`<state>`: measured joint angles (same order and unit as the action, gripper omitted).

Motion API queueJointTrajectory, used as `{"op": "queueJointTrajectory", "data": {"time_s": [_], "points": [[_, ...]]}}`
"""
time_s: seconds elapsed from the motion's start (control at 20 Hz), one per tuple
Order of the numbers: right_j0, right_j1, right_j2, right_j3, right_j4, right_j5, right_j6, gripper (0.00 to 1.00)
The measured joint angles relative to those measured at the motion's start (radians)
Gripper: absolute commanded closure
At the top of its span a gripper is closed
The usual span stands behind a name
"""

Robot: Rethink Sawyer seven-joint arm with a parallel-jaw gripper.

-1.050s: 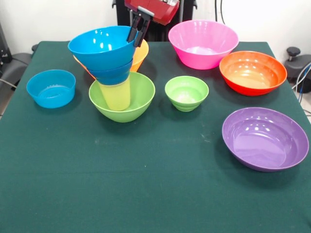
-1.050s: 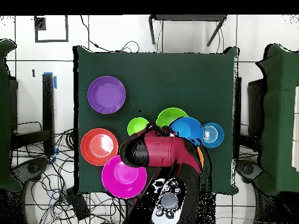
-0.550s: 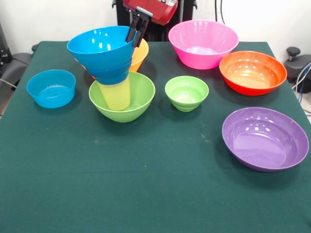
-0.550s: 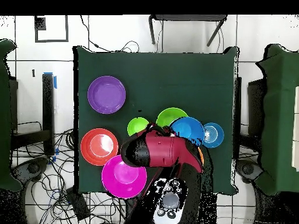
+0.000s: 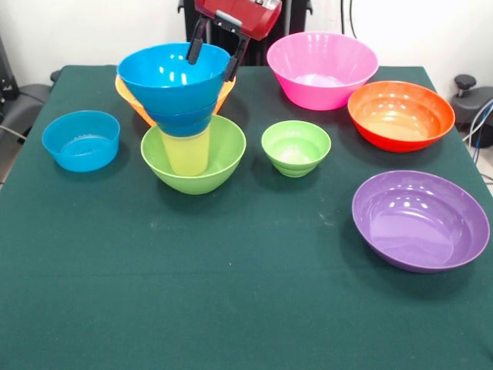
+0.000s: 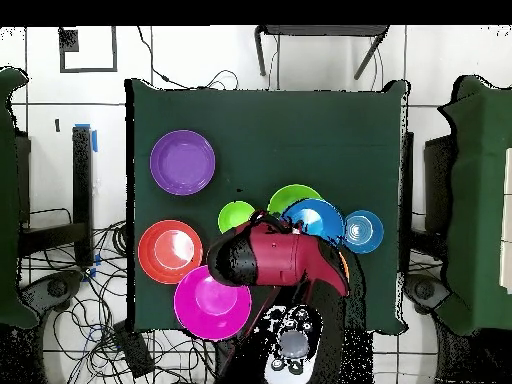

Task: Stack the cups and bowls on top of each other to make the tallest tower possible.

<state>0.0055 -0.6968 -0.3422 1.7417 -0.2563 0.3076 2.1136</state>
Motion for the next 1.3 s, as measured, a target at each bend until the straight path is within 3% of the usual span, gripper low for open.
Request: {"op": "queueJointTrajectory", "data": {"time_s": [1.3], "points": [[-0.027,-0.023,0.038,0.000,0.009,0.000,0.000,0.00]]}}
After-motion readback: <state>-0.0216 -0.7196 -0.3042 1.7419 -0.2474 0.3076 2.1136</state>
